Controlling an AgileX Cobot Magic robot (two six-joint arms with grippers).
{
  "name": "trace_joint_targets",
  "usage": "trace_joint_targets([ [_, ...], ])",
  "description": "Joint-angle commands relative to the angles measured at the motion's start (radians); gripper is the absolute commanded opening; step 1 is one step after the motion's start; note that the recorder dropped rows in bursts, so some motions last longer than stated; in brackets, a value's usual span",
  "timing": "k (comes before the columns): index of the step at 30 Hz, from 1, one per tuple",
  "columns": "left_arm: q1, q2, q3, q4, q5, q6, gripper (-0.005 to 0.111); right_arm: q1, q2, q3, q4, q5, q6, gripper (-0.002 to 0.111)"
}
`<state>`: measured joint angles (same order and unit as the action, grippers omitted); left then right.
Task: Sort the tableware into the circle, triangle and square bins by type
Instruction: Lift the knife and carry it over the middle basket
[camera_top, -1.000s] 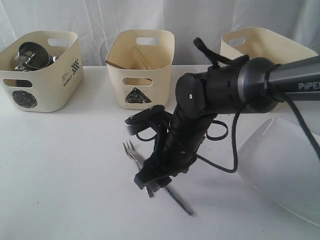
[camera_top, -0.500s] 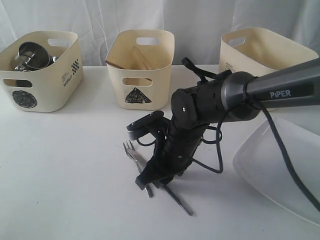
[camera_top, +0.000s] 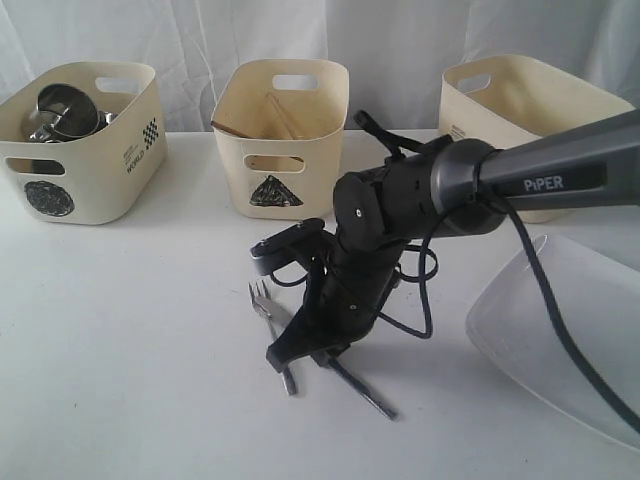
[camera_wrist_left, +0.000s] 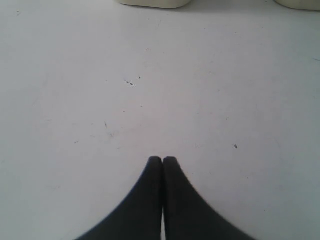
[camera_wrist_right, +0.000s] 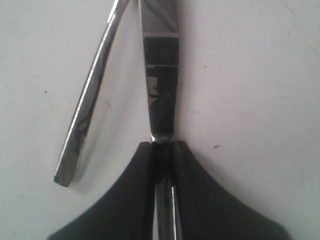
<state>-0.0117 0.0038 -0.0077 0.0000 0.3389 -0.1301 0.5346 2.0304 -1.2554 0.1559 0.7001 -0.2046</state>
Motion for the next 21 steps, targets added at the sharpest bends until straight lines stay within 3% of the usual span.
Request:
trace_joint_targets([
  [1,-0.004,-0.004,0.008,-0.010,0.028,0.000,0.001,0.002,0.009,-0.051,-0.031,0.105,0.009,0.000],
  [21,-0.004,-0.004,0.008,-0.010,0.028,0.000,0.001,-0.014,-0.096,-0.263,0.031,0.214,0.021,0.000],
])
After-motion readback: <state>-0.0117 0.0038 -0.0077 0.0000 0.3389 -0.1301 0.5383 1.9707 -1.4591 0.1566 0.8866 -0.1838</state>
